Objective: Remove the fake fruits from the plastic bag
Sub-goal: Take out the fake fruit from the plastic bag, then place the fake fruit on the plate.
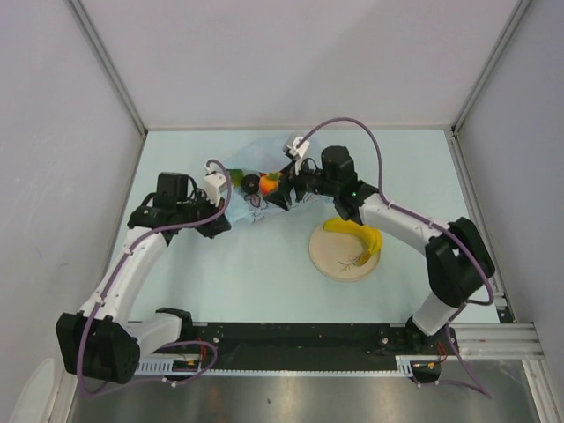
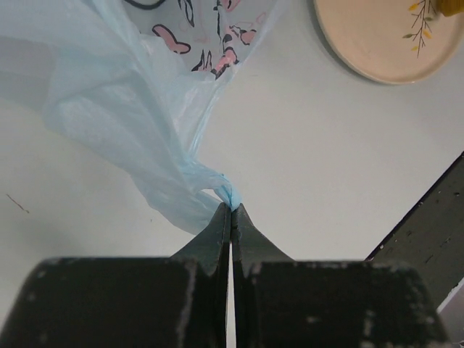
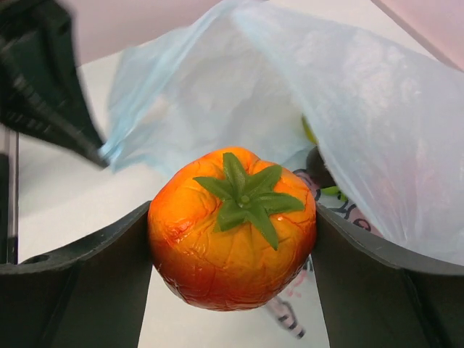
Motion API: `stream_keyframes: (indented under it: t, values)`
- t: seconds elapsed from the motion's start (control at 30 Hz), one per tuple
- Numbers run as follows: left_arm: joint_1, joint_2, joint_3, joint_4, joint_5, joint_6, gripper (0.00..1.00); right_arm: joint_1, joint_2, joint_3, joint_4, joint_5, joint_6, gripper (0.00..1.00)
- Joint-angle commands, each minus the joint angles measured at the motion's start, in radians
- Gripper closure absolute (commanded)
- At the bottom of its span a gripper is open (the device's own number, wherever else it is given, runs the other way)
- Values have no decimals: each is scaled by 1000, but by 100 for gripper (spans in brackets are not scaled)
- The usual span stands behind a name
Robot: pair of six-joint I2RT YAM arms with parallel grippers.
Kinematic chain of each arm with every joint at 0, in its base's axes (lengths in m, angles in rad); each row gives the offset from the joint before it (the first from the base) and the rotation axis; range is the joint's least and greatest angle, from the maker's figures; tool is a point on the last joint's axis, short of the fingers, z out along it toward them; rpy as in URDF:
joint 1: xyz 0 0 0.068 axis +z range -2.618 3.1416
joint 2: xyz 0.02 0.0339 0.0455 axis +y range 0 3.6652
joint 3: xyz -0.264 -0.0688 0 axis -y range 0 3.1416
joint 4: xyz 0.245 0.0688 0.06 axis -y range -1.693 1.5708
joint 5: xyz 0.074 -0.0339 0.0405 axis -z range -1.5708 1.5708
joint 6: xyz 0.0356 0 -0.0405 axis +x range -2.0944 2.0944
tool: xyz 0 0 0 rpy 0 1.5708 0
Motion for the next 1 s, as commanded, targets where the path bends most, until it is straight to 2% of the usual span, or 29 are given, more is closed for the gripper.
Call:
stream_keyframes:
  t: [0.0,0.17,0.27,0.37,0.53,0.73,0.87,0.97]
  values:
    - [7,13,71,66,42,-34,100,47,-160,-142,93,-36,-132,37]
    - [6,3,93,87,100,-71,100,147,-363,-301,40,117,-323,35]
    - [4,-12,103,92,155,-115,100,204,-470,-374,-53,264,-332,36]
    - [-3,-44,90,113,194,-144,100,213,-570,-478,-126,332,-336,39]
    - [-6,-84,48,146,173,-155,100,189,-705,-669,-143,375,-399,40]
    - [-5,-44,33,141,139,-126,100,153,-702,-776,-43,374,-405,39]
    - [-5,-24,25,144,127,-120,100,124,-664,-874,115,360,-431,38]
    - [-5,-18,10,153,125,-124,100,106,-658,-894,139,335,-472,36]
